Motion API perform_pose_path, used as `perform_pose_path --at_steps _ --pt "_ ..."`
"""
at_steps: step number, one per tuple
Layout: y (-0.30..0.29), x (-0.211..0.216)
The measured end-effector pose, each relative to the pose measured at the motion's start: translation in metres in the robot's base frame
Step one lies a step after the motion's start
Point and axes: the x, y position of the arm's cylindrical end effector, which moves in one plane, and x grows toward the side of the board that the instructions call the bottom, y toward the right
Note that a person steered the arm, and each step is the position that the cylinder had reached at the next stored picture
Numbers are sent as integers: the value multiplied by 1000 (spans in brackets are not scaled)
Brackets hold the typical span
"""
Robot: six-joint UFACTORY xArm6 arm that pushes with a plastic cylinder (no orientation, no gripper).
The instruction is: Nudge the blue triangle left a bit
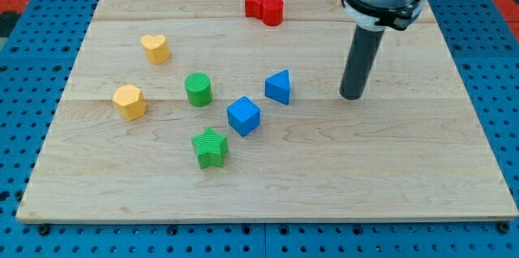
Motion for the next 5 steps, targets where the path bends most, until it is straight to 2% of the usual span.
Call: perform_pose_path --at_steps 1,4,5 --pt "-16 0" --pt "-15 0" --pt "-38 0"
